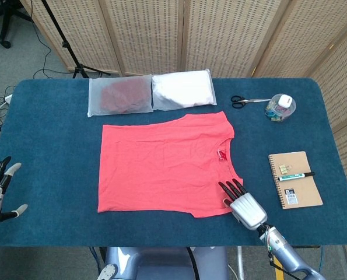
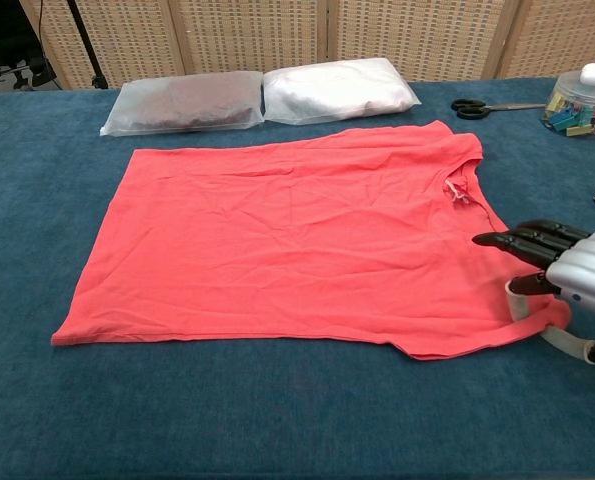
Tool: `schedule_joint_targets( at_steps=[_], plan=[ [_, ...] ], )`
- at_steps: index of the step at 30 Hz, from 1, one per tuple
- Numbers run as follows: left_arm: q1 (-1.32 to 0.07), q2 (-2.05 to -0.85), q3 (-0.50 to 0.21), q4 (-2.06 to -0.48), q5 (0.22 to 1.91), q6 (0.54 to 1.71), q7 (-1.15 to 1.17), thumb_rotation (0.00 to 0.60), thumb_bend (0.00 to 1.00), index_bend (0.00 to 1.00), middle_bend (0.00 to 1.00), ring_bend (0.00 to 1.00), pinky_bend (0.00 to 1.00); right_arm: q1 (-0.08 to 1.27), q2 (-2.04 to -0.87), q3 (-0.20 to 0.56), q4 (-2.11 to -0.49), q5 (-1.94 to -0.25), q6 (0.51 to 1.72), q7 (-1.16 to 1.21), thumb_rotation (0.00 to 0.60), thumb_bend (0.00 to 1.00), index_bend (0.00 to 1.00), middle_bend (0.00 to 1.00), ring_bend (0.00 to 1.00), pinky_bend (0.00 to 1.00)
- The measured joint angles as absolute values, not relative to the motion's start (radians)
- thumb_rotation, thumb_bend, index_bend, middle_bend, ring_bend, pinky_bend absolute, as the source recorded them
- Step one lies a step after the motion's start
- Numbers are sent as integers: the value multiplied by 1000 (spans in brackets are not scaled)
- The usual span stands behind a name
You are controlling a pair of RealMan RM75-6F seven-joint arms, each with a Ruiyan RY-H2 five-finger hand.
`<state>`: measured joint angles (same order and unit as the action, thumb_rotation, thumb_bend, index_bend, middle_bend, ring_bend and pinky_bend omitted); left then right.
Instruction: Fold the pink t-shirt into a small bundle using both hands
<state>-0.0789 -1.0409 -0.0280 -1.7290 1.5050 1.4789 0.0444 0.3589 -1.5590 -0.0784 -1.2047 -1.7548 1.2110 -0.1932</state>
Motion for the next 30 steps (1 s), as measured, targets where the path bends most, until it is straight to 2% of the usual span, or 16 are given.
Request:
schedule_joint_targets(
  at_steps=[14, 16, 18, 20, 30],
  plan=[
    [-94, -1074, -14, -1676, 1559, 1468, 19, 600, 0, 0, 0, 0, 0, 368, -1605, -87, -1115, -1782, 1282, -91, 600, 504, 539, 17, 0, 0],
    [-102, -1093, -9, -1644, 1573, 1460, 5, 600, 0, 41, 0, 0, 0, 370, -1608, -88, -1111, -1783, 1288, -82, 600, 504, 539, 20, 0, 0],
    [-110, -1116, -4, -1613, 1588, 1452, -8, 600, 0, 163, 0, 0, 0, 370, -1609, -89, -1108, -1784, 1294, -79, 600, 504, 539, 22, 0, 0],
    [-119, -1138, 2, -1585, 1601, 1443, -21, 600, 0, 234, 0, 0, 0, 370, -1610, -89, -1106, -1784, 1301, -76, 600, 504, 539, 22, 0, 0],
    [-193, -1304, 44, -1408, 1726, 1383, -39, 600, 0, 362, 0, 0, 0, 372, -1612, -94, -1099, -1782, 1314, -76, 600, 517, 539, 22, 0, 0]
  ],
)
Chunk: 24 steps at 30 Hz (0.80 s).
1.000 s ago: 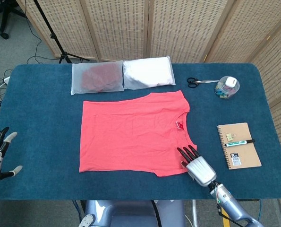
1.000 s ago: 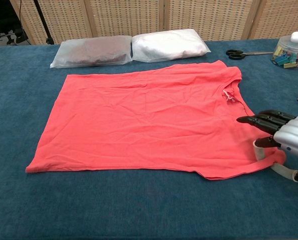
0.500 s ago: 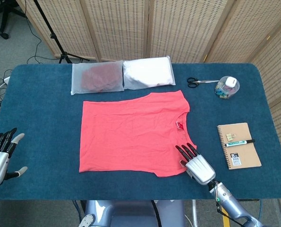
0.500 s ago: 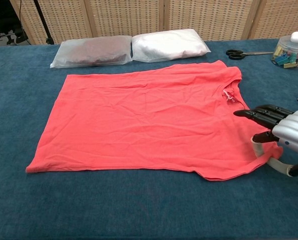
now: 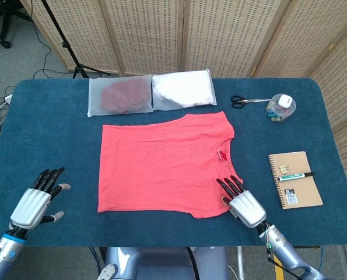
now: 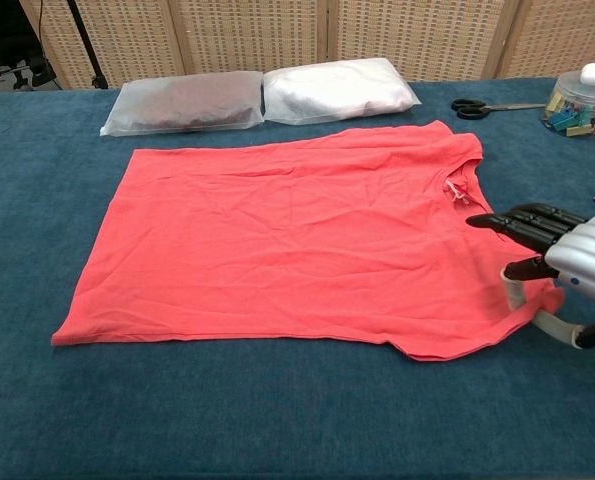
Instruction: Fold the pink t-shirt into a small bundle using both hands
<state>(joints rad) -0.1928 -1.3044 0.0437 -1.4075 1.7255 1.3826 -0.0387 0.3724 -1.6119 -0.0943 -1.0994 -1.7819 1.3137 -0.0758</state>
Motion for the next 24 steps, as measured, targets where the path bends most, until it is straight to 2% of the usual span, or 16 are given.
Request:
schedule_joint_targets(
  at_steps=[10, 24],
  plan=[
    [-251, -1434, 63, -1310, 1781, 1356, -5, 600, 0, 377, 0, 0, 0, 375, -1613, -98, -1097, -1776, 1316, -79, 600, 517, 539, 22, 0, 0],
    [-267, -1565, 77, -1195, 1759, 1345, -6, 600, 13, 396, 0, 0, 0, 377, -1612, -99, -1100, -1766, 1313, -86, 600, 517, 539, 22, 0, 0]
  ],
)
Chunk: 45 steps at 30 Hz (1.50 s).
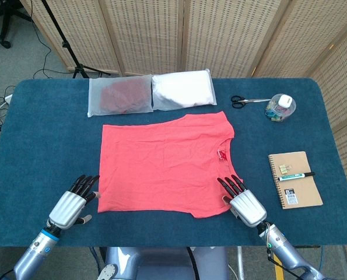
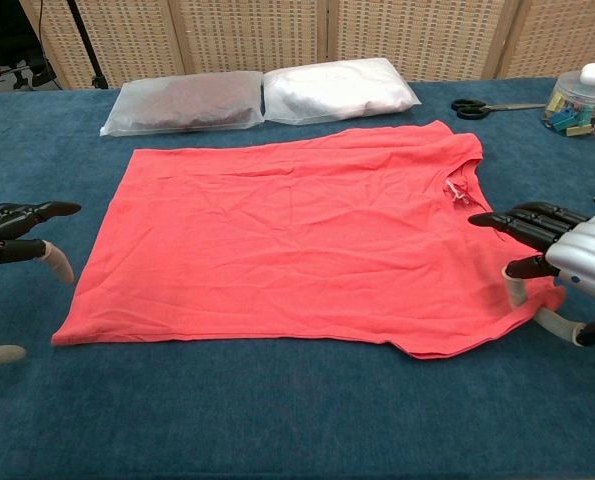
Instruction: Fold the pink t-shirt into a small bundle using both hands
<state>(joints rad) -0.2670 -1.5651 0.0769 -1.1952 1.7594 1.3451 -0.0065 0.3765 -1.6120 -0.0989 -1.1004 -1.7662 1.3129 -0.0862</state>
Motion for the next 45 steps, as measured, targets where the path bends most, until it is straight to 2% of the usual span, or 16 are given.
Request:
schedule_joint_targets(
  at_steps=[19, 33, 40, 45],
  plan=[
    [-306, -1610, 79, -1204, 1715, 1288, 34, 600, 46, 445, 0, 0, 0, 379, -1606, -97, -1110, -1752, 1308, -86, 600, 517, 539, 22, 0, 0],
    [-318, -1608, 84, -1213, 1695, 1274, 49, 600, 216, 474, 0, 0, 0, 380, -1604, -95, -1114, -1747, 1307, -88, 600, 517, 539, 22, 0, 0],
    [-324, -1618, 88, -1208, 1690, 1268, 54, 600, 231, 475, 0, 0, 0, 381, -1604, -96, -1114, -1747, 1308, -90, 600, 517, 539, 22, 0, 0],
    [-328, -1625, 93, -1207, 1688, 1263, 57, 600, 306, 480, 0, 0, 0, 381, -1604, -95, -1113, -1747, 1310, -90, 600, 517, 539, 22, 0, 0]
  ],
)
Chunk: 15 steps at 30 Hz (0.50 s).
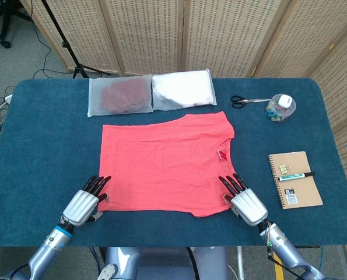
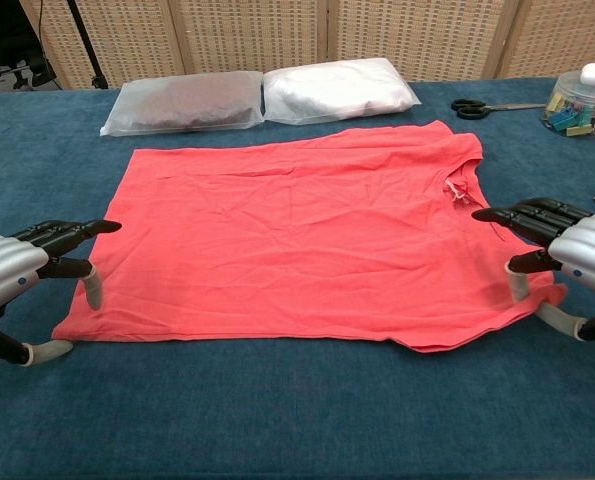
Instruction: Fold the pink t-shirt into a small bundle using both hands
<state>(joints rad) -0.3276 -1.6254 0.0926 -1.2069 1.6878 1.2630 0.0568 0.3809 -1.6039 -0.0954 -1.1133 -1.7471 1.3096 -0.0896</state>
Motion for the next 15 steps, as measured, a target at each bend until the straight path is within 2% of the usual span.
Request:
schedule_joint_targets(
  at_steps=[5, 10, 15],
  plan=[
    [-329, -1630, 95, -1206, 1684, 1261, 64, 600, 394, 501, 0, 0, 0, 381, -1604, -95, -1113, -1747, 1311, -89, 600, 517, 539, 22, 0, 0],
    [-328, -1631, 96, -1205, 1679, 1264, 64, 600, 407, 548, 0, 0, 0, 381, -1603, -95, -1115, -1747, 1312, -88, 600, 517, 539, 22, 0, 0],
    [-326, -1635, 96, -1201, 1678, 1270, 64, 600, 422, 646, 0, 0, 0, 381, -1603, -97, -1116, -1748, 1313, -88, 600, 517, 539, 22, 0, 0]
  ],
)
